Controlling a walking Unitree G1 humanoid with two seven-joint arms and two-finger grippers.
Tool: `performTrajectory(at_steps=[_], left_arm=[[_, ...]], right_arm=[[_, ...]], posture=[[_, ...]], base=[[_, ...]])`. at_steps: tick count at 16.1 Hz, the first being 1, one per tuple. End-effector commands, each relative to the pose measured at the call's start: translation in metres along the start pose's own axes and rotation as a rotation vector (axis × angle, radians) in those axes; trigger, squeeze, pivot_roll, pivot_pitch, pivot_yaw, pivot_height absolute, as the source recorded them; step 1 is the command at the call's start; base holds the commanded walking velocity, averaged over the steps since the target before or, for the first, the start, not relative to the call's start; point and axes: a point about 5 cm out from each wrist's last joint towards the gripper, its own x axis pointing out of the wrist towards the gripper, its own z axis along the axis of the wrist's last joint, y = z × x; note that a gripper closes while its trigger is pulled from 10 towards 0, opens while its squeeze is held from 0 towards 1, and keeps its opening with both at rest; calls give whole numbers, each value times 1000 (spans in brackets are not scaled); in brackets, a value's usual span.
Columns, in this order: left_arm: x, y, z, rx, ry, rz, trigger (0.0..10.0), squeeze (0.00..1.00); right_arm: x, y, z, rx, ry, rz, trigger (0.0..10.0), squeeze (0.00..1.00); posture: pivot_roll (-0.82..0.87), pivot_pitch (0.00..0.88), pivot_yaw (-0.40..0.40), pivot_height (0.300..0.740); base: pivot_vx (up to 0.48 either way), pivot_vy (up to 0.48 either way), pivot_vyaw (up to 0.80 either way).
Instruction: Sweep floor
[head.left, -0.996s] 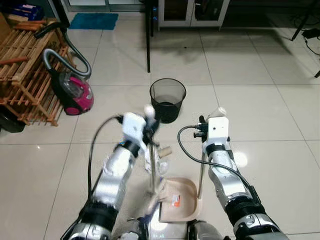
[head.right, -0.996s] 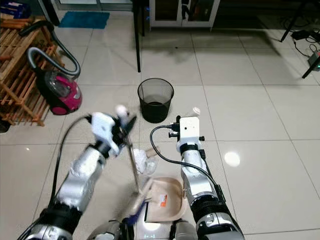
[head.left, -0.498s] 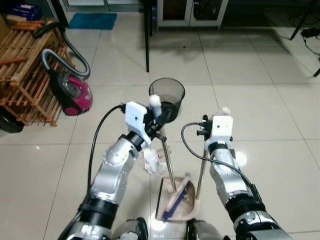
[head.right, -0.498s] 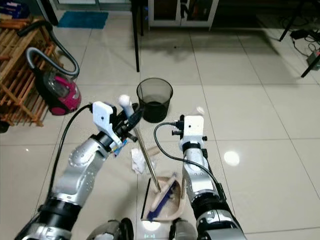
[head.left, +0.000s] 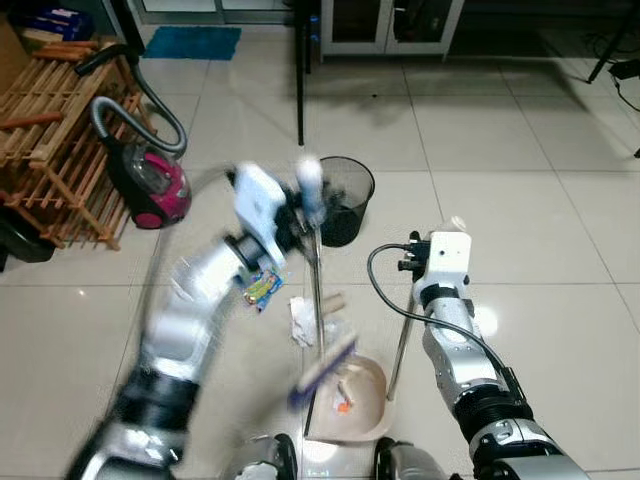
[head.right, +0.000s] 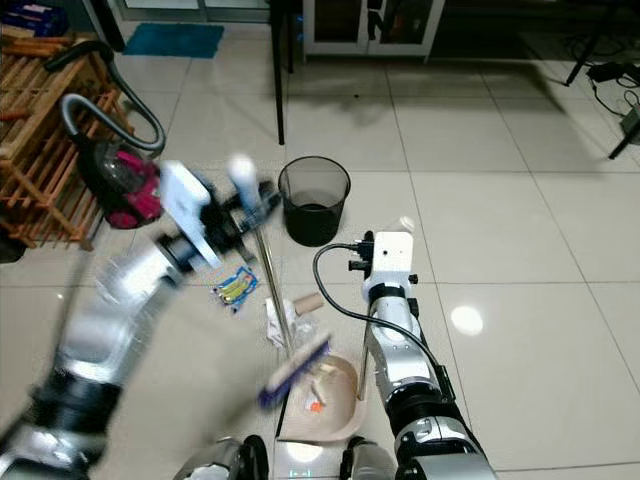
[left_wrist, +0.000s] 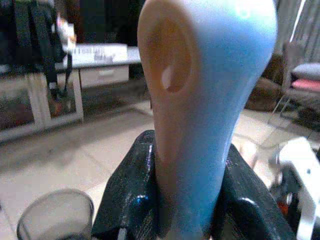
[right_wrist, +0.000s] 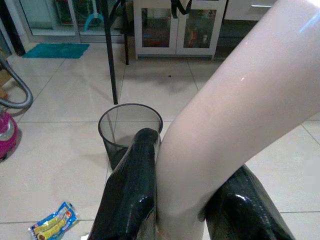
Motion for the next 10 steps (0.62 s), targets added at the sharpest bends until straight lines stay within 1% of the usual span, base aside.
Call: performTrajectory(at_steps=[1, 2, 3, 4, 5, 6, 7, 8, 9, 10], left_arm=[[3, 6, 30, 35, -101, -23, 10000, 0], [2, 9, 36, 45, -114, -17, 10000, 0], [0, 18, 47, 77, -138, 12, 10000, 0], [-5, 30, 57, 135, -142, 75, 10000, 0], [-8, 38, 61, 173, -135, 125, 10000, 0], [-16, 50, 62, 218, -108, 213, 10000, 0], [-25, 58, 57, 231, -61, 284, 10000, 0], [-33, 64, 47, 224, 15, 346, 10000, 0], [-42, 65, 38, 214, 69, 384, 10000, 0], [-49, 61, 32, 202, 89, 409, 10000, 0]], right_arm=[[1, -1, 0, 8, 4, -2, 10000, 0], [1, -1, 0, 8, 4, -3, 10000, 0], [0, -2, -1, 9, 4, -5, 10000, 0], [0, -4, -1, 15, 1, -7, 10000, 0], [0, -5, -1, 24, 0, -12, 10000, 0], [-1, -8, -1, 39, 0, -24, 10000, 0], [-2, -11, -2, 49, 1, -37, 10000, 0], [-3, -13, -2, 61, -1, -47, 10000, 0], [-4, -18, 0, 114, -3, -73, 10000, 0], [-4, -24, 6, 156, -20, -88, 10000, 0]], posture=[[19, 125, 30, 740], [19, 124, 30, 740], [20, 112, 33, 740], [20, 103, 34, 740], [19, 97, 36, 740], [17, 89, 39, 740], [13, 82, 41, 740], [8, 75, 41, 740], [3, 66, 41, 740], [2, 62, 40, 740]], base=[[0, 0, 0], [0, 0, 0], [0, 0, 0], [0, 0, 0], [0, 0, 0], [0, 0, 0], [0, 0, 0], [0, 0, 0], [0, 0, 0], [0, 0, 0]])
